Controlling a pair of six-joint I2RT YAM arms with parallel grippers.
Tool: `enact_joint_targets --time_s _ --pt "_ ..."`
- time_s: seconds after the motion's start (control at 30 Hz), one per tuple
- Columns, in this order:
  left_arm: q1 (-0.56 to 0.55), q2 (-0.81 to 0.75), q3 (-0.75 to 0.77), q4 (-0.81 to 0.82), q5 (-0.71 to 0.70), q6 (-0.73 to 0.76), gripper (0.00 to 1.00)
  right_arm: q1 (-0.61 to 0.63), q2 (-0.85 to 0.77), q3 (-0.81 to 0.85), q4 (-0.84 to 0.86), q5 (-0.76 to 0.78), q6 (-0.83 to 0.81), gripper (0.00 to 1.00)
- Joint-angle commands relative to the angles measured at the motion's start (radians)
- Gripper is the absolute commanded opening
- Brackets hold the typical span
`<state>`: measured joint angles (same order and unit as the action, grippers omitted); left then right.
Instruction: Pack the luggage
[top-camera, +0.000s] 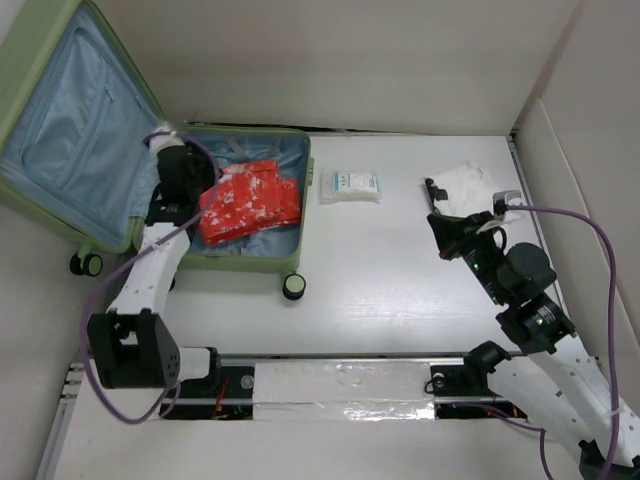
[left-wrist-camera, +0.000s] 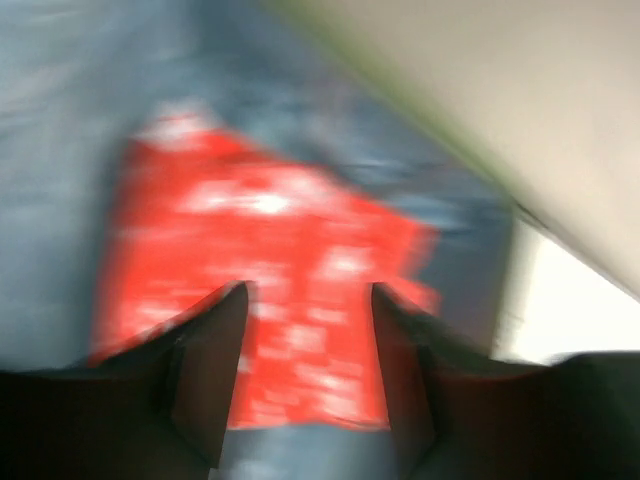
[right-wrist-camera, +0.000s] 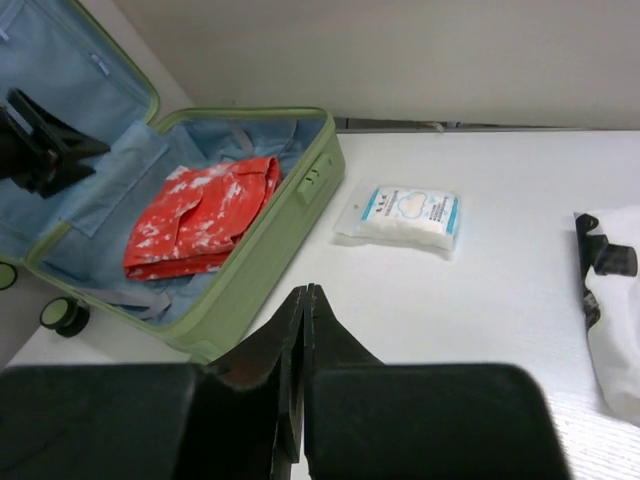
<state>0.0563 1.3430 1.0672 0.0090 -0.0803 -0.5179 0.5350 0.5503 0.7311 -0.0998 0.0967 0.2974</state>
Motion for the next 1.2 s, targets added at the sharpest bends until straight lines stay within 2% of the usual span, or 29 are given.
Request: enact_joint_targets --time_s 0.0,0.03,0.07,0.1,0.17,0.23,0.27,0.3,0.37,0.4,0.47,0.5,0.57,0.6,0.7,1.0,1.17 --pt "-0.238 -0.068 0.086 0.114 -0.080 0.073 0.31 -0.009 -0.006 -0.004 0.078 0.018 0.006 0.00" --pt "-0.303 -0.050 0.120 0.109 -0.113 0.090 0.17 -0.009 -0.004 -0.006 0.081 0.021 0.008 0.00" --pt "-0.426 0.008 0.161 0.073 -0.149 0.101 0.08 -0.009 -0.001 -0.006 0.078 0.031 0.008 0.00" --pt "-0.484 0.045 0.242 0.059 -0.232 0.131 0.00 -0.009 0.002 -0.004 0.069 0.035 0.008 0.00" --pt "-0.606 0.169 0.371 0.023 -0.281 0.194 0.00 -0.009 -0.007 0.001 0.046 0.050 0.008 0.00" --pt "-0.657 0.266 0.471 -0.004 -0.299 0.228 0.00 -0.009 -0.022 -0.002 0.034 0.063 0.006 0.00" --pt "-0.673 0.371 0.535 -0.071 -0.300 0.236 0.00 -0.009 -0.030 -0.004 0.031 0.078 0.006 0.00" --pt "-0.697 0.430 0.663 -0.107 -0.283 0.242 0.05 -0.009 -0.039 -0.007 0.023 0.086 0.006 0.00" --pt "-0.707 0.592 0.800 -0.212 -0.271 0.246 0.20 -0.009 -0.065 -0.009 0.014 0.100 0.006 0.00" --pt "-0.720 0.648 0.933 -0.245 -0.253 0.246 0.32 -0.018 -0.073 -0.007 0.009 0.106 0.006 0.00" --pt "-0.730 0.790 1.058 -0.324 -0.239 0.237 0.46 -0.018 -0.090 -0.004 0.002 0.116 0.008 0.00" --pt "-0.739 0.835 1.162 -0.342 -0.225 0.243 0.61 -0.018 -0.095 -0.004 -0.006 0.118 0.008 0.00" --pt "-0.750 0.948 1.250 -0.388 -0.217 0.246 0.68 -0.018 -0.104 -0.002 -0.009 0.127 0.006 0.00" --pt "-0.750 0.981 1.311 -0.395 -0.213 0.252 0.78 -0.018 -0.105 -0.002 -0.014 0.130 0.006 0.00" --pt "-0.771 1.068 1.340 -0.400 -0.240 0.266 0.82 -0.018 -0.113 -0.004 -0.015 0.138 0.006 0.00" --pt "-0.782 1.205 1.309 -0.353 -0.433 0.295 0.83 -0.018 -0.104 -0.013 -0.008 0.109 0.006 0.00" --pt "-0.782 1.268 1.324 -0.334 -0.424 0.335 0.86 -0.018 -0.090 -0.013 -0.008 0.087 0.009 0.00"
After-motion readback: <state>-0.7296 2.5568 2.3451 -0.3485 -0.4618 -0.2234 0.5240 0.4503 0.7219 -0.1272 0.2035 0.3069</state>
